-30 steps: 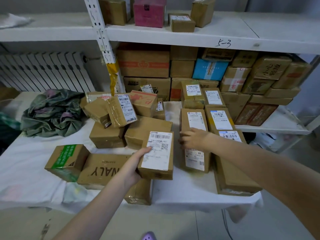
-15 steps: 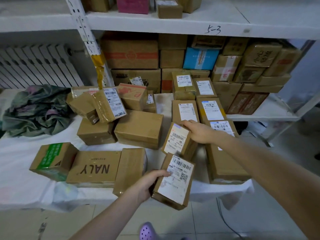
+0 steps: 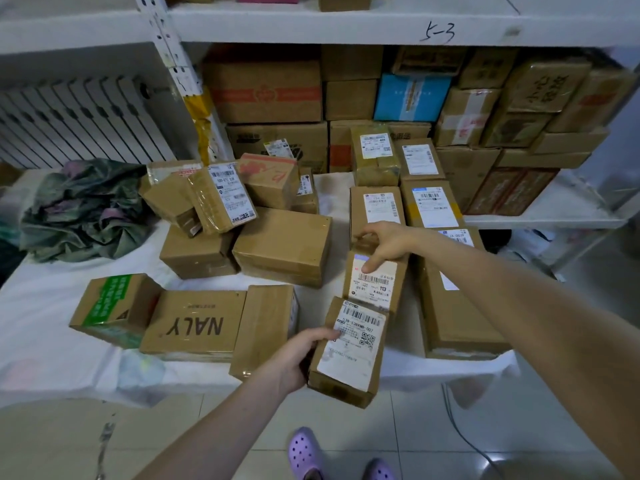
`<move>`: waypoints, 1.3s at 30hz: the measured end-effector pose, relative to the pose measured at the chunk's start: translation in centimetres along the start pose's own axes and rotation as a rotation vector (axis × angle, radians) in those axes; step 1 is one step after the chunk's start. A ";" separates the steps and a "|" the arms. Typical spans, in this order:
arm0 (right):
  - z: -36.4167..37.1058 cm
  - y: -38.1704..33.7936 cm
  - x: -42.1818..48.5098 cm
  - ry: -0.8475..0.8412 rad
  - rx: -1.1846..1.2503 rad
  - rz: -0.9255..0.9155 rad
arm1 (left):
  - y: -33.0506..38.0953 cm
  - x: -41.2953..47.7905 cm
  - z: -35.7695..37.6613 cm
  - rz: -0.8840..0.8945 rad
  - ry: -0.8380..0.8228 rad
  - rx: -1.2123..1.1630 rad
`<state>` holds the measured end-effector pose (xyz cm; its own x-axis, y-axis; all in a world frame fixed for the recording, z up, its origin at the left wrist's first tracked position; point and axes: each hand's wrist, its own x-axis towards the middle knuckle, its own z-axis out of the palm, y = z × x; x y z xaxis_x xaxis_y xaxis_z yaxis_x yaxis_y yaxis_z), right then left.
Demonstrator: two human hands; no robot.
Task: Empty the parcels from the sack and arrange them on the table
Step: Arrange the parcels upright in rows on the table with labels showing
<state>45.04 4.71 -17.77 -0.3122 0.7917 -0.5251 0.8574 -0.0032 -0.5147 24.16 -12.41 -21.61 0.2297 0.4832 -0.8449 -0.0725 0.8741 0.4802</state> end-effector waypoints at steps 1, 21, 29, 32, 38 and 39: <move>-0.3 -0.1 0.2 -0.066 -0.014 0.003 | -0.1 0.0 0.1 -0.007 -0.014 0.005; 2.9 1.7 0.0 0.191 -0.567 -0.023 | 5.8 -1.3 -0.1 0.265 0.009 -0.313; 6.0 2.1 -0.3 0.124 -0.550 -0.019 | 3.6 1.6 1.6 0.289 0.248 -0.049; 5.6 2.7 -0.5 0.190 -0.521 0.036 | 3.6 2.1 2.1 0.325 0.298 -0.079; 4.4 2.0 -1.0 0.042 -0.594 -0.050 | 4.3 1.3 2.1 0.392 0.289 -0.079; 4.5 1.9 -1.2 -0.061 -0.656 -0.030 | 4.7 1.0 1.9 0.421 0.287 -0.080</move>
<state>45.23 0.97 -21.15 -0.3463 0.7493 -0.5645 0.9133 0.4069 -0.0201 25.85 -7.90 -19.76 -0.1105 0.7785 -0.6178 -0.1776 0.5962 0.7830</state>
